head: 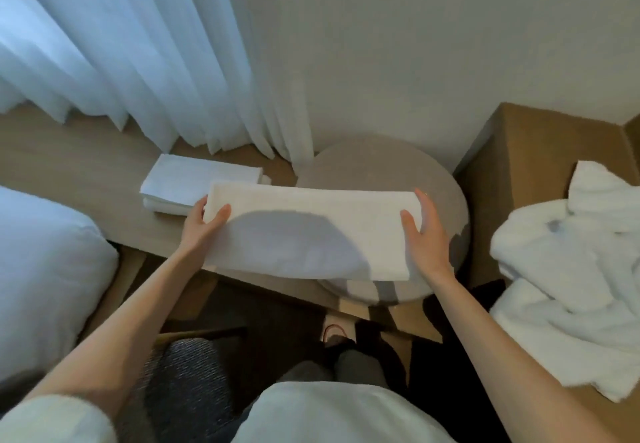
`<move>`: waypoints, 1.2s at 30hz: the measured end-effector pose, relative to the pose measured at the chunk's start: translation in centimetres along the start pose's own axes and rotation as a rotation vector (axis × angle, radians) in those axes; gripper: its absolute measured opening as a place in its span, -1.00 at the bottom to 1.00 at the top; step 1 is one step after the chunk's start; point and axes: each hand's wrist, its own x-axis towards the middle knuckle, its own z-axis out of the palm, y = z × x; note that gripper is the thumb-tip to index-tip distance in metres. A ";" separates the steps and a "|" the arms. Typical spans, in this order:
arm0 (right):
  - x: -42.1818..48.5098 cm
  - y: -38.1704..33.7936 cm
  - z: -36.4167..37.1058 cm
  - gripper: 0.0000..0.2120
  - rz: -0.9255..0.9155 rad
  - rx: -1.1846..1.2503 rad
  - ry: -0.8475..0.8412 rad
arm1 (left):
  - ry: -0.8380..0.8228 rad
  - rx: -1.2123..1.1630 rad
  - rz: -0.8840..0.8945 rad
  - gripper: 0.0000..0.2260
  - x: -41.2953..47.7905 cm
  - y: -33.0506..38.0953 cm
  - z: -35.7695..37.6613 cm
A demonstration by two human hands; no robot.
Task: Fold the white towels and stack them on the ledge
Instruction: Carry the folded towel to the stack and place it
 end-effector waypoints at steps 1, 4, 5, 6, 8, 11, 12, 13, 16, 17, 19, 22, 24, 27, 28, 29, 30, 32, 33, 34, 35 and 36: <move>1.1 -0.3 0.9 -0.53 -0.009 0.005 -0.021 | 0.020 -0.032 -0.026 -0.44 0.3 -0.2 -0.6; 4.0 -1.4 3.8 -0.54 -0.014 0.016 -0.083 | 0.073 -0.108 -0.107 -0.49 1.4 -0.9 -2.4; 4.9 -1.7 4.9 -0.55 -0.017 0.013 -0.105 | 0.093 -0.116 -0.135 -0.49 1.9 -1.2 -3.0; 5.8 -2.0 6.0 -0.55 -0.022 0.005 -0.124 | 0.114 -0.112 -0.159 -0.49 2.5 -1.5 -3.7; 7.5 -2.7 8.6 -0.56 -0.036 -0.010 -0.160 | 0.148 -0.086 -0.187 -0.50 3.9 -2.3 -5.1; 9.7 -3.9 12.9 -0.57 -0.044 -0.006 -0.207 | 0.204 -0.094 -0.242 -0.52 6.3 -3.7 -7.4; 10.3 -4.4 14.5 -0.57 -0.032 -0.002 -0.225 | 0.220 -0.097 -0.263 -0.54 7.3 -4.1 -8.2; 10.8 -4.9 16.1 -0.57 -0.017 0.001 -0.240 | 0.233 -0.099 -0.277 -0.57 8.4 -4.6 -8.9; 12.2 -6.3 21.3 -0.57 0.013 0.014 -0.262 | 0.276 -0.099 -0.306 -0.67 12.3 -5.6 -11.5; 12.7 -6.7 23.1 -0.57 0.019 0.021 -0.260 | 0.286 -0.090 -0.297 -0.72 13.9 -6.0 -12.3; 13.7 -7.5 26.6 -0.57 0.044 0.035 -0.253 | 0.298 -0.054 -0.260 -0.78 17.3 -6.8 -14.0; 15.2 -7.9 31.9 -0.56 0.089 0.069 -0.231 | 0.303 -0.016 -0.226 -0.81 22.7 -8.1 -16.1; 16.1 -7.6 35.3 -0.56 0.106 0.083 -0.210 | 0.305 -0.021 -0.226 -0.80 26.2 -9.6 -16.9; 17.7 -6.8 40.8 -0.57 0.104 0.113 -0.139 | 0.280 -0.027 -0.208 -0.85 31.8 -12.4 -17.4; 18.2 -6.4 42.6 -0.57 0.103 0.127 -0.115 | 0.277 -0.027 -0.202 -0.86 33.6 -13.4 -17.5; 18.8 -5.9 44.3 -0.57 0.108 0.134 -0.095 | 0.272 -0.022 -0.193 -0.88 35.4 -14.3 -17.5; 19.4 -5.3 45.9 -0.57 0.117 0.126 -0.083 | 0.269 -0.016 -0.183 -0.89 37.1 -15.3 -17.5; 20.7 -4.0 48.9 -0.57 0.120 0.095 -0.062 | 0.277 -0.017 -0.159 -0.90 40.7 -17.3 -17.3; 21.3 -3.3 50.2 -0.57 0.118 0.083 -0.049 | 0.281 -0.014 -0.147 -0.90 42.4 -18.3 -17.3; 21.9 -2.8 51.5 -0.57 0.118 0.076 -0.033 | 0.279 -0.009 -0.133 -0.90 44.1 -19.1 -17.2; 22.5 -2.3 52.6 -0.56 0.123 0.066 -0.019 | 0.272 -0.001 -0.120 -0.90 45.7 -19.7 -17.0; 23.0 -1.8 53.6 -0.56 0.132 0.058 -0.007 | 0.263 0.004 -0.112 -0.89 47.3 -20.4 -16.7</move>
